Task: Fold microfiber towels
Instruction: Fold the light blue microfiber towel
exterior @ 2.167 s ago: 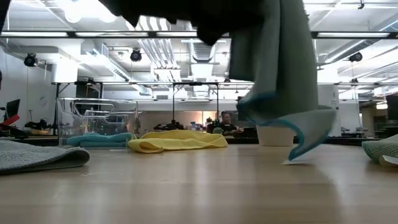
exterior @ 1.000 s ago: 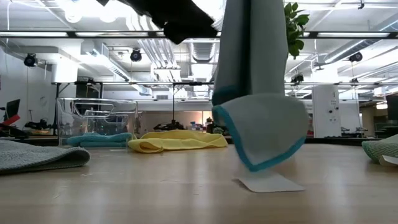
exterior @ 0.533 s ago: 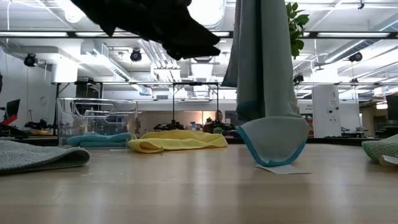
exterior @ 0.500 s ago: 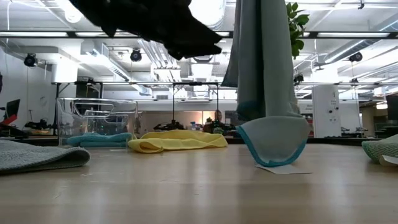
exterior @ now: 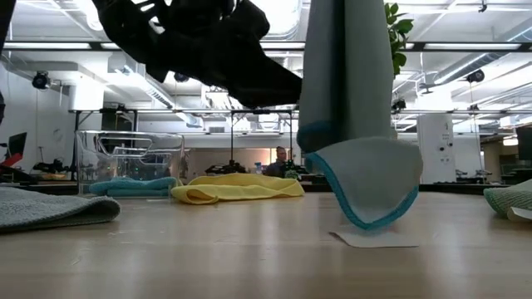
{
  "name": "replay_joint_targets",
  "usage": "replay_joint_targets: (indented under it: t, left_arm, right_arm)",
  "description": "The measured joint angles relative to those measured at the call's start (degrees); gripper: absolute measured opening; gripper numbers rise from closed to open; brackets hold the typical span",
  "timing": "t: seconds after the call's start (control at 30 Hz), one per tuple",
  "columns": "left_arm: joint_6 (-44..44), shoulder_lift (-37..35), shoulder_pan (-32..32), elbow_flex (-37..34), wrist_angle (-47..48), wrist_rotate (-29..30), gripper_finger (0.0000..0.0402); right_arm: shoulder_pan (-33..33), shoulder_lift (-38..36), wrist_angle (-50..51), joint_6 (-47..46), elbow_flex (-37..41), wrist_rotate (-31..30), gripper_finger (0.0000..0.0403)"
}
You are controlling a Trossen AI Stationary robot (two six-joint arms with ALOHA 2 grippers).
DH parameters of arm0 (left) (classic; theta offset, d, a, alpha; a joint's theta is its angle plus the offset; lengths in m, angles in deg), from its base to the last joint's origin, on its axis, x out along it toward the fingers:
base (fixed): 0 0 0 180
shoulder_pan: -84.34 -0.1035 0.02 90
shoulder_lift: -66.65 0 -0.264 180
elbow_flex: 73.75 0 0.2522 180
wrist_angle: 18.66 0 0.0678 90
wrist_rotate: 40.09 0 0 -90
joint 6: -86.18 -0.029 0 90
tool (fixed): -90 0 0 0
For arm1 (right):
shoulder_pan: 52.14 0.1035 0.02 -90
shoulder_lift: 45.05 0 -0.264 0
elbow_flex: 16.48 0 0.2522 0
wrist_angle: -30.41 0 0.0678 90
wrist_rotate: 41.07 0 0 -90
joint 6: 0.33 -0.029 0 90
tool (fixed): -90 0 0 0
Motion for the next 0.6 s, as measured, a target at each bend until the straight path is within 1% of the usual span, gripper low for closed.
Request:
replay_joint_targets:
  t: [0.1, 0.17, 0.23, 0.33, 0.47, 0.5, 0.6]
  left_arm:
    - [0.00, -0.04, 0.18, -0.22, 1.88, -1.07, 0.0214]
    - [0.00, -0.06, 0.15, -0.19, 1.47, -2.96, 0.0187]
    - [-0.02, -0.06, 0.20, -0.13, 1.43, -3.45, 0.0157]
    - [-0.07, -0.11, 0.24, -0.13, 1.52, -3.55, 0.0104]
    - [-0.46, -0.39, 0.26, -0.13, 1.50, -3.56, 0.0021]
    - [-0.37, -0.44, 0.34, -0.13, 1.52, -3.56, 0.0011]
    - [-0.27, -2.32, 1.14, -0.17, 3.69, -3.52, 0.0003]
  right_arm:
    - [0.00, 0.00, 0.00, 0.01, 0.01, 0.01, 0.0009]
    - [0.00, 0.00, 0.00, 0.04, 0.02, 0.00, 0.0009]
    - [0.00, 0.00, 0.00, 0.04, 0.02, 0.00, 0.0009]
    - [0.00, 0.00, 0.02, 0.04, 0.02, 0.00, 0.0009]
    - [0.00, 0.02, 0.05, 0.02, 0.02, 0.00, 0.0009]
    - [0.02, 0.00, 0.10, 0.02, 0.02, 0.00, 0.0009]
    - [0.17, 0.02, 1.05, -0.09, 0.02, 0.14, 0.0009]
